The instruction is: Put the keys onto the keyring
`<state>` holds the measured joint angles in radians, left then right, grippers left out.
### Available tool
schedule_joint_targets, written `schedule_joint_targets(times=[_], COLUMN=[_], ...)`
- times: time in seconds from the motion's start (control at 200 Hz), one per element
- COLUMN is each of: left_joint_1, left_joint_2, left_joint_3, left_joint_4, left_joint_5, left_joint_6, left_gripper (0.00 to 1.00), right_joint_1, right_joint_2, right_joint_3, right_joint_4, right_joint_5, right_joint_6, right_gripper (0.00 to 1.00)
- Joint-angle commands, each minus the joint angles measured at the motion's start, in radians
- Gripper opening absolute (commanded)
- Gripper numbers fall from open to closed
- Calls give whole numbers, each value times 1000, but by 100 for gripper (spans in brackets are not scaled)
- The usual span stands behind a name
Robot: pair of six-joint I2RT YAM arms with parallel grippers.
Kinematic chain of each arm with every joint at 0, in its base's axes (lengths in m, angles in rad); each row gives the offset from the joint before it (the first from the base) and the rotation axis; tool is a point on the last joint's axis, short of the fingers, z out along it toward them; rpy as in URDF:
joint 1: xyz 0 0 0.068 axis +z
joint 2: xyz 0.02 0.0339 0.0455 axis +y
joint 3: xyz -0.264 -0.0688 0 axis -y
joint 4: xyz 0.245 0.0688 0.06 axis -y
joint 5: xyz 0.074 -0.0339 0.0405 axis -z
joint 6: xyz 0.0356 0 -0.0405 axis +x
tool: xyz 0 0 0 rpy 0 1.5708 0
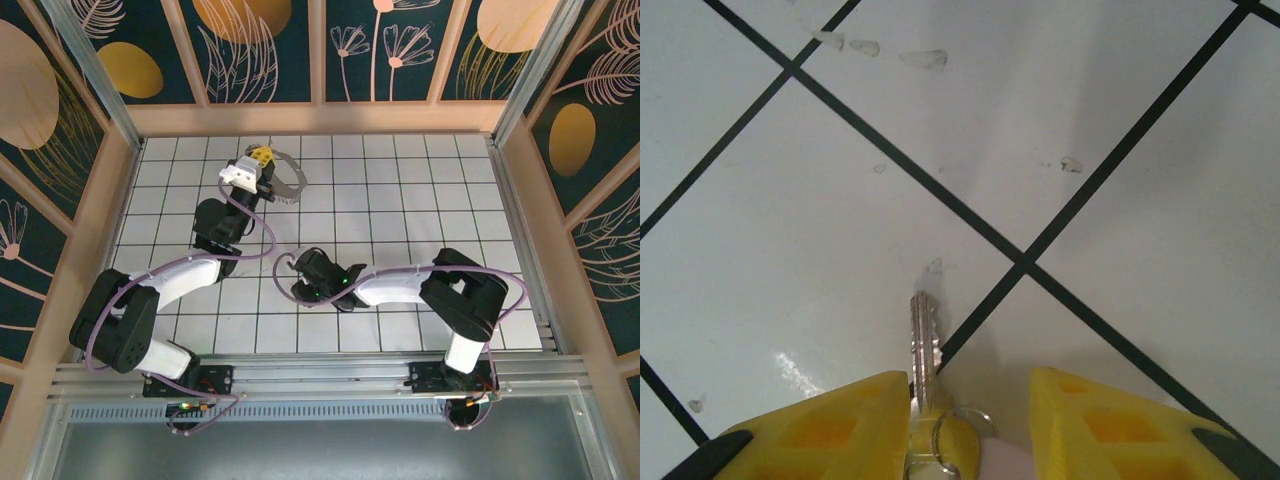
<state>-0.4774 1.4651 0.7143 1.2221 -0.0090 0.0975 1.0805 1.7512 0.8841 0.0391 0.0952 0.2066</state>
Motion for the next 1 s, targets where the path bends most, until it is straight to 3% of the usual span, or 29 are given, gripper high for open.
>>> schedule_joint_targets(times=[0.0, 0.415, 0.651, 0.846, 0.996], left_joint_1=[6, 6, 6, 6, 6], left_joint_2=[-11, -2, 4, 0, -9], left_joint_3=[8, 31, 40, 40, 33], left_joint_4=[37, 20, 17, 10, 7], left_joint_5=[12, 21, 30, 40, 47], left_joint_6=[-4, -10, -23, -31, -43], left_gripper=[0, 0, 0, 0, 0], right_joint_1=[26, 33, 20, -60, -147], right_joint_2=[20, 57, 31, -83, -185], right_joint_3=[24, 19, -7, -86, -159], right_joint_4=[-56, -51, -51, -30, -4], right_joint_5=[71, 85, 111, 96, 51], right_joint_6=[-22, -29, -26, 5, 28], right_gripper=[37, 36, 18, 2, 0])
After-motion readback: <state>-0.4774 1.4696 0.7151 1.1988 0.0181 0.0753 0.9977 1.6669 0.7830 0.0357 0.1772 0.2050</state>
